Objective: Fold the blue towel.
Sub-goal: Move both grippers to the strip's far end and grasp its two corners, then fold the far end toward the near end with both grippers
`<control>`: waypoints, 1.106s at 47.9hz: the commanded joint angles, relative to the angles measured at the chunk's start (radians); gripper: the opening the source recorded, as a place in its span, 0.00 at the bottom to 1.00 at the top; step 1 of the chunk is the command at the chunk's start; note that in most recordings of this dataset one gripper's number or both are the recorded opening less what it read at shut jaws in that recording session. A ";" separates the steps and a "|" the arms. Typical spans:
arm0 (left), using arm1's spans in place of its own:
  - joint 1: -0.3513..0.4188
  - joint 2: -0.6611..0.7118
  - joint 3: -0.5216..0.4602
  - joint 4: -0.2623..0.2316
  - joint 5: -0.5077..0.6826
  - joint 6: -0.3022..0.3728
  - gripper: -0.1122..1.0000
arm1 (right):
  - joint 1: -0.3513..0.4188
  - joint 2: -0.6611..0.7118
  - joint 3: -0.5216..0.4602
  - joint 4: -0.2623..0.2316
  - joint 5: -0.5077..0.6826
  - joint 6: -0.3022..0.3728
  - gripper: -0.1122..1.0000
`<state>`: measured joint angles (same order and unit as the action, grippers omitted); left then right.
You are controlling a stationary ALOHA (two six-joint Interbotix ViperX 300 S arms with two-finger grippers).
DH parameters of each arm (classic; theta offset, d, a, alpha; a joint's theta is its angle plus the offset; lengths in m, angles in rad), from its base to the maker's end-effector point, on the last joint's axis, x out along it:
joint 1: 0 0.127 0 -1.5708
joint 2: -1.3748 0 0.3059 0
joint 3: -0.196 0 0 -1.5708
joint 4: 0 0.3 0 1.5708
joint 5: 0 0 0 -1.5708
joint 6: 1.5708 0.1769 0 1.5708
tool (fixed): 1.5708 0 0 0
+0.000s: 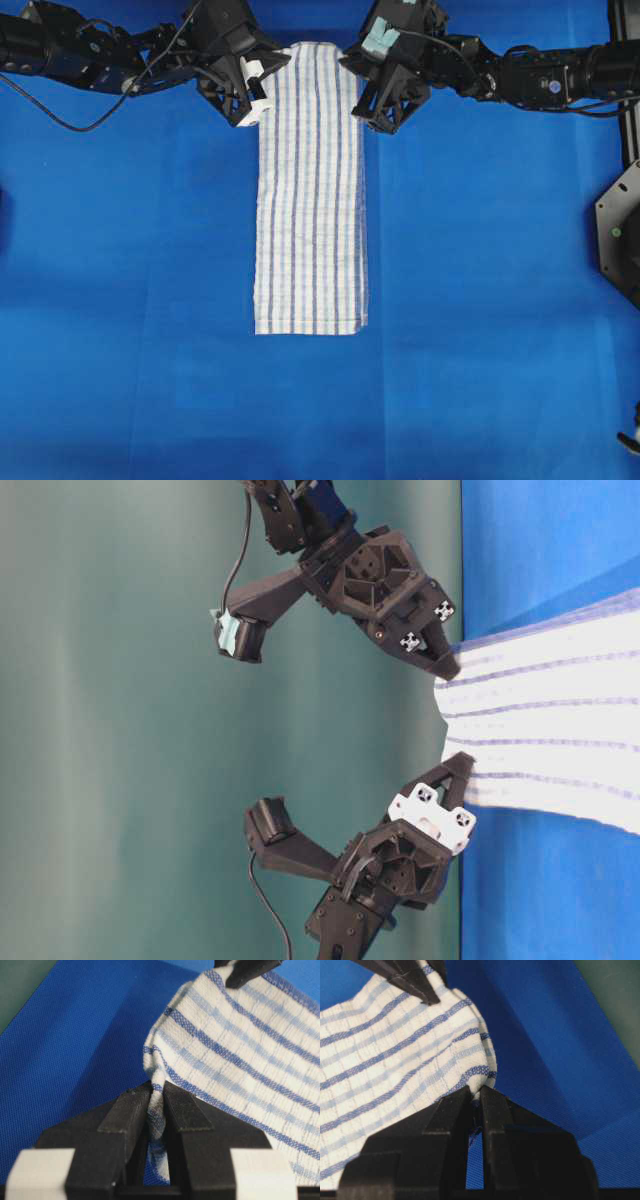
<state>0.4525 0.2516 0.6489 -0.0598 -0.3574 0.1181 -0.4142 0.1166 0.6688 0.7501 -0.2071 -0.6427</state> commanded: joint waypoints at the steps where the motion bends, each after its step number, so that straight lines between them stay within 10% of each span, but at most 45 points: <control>1: -0.002 -0.034 -0.008 0.003 -0.003 0.002 0.15 | 0.003 -0.026 -0.005 0.000 -0.003 0.000 0.38; 21: -0.089 -0.126 0.048 0.003 0.023 -0.003 0.15 | 0.075 -0.080 0.057 0.017 -0.008 0.011 0.38; 53: -0.440 -0.225 0.140 -0.005 0.017 -0.130 0.15 | 0.459 -0.207 0.178 0.273 -0.160 0.017 0.38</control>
<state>0.0430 0.0506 0.7977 -0.0644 -0.3329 -0.0061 0.0000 -0.0690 0.8514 0.9925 -0.3359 -0.6259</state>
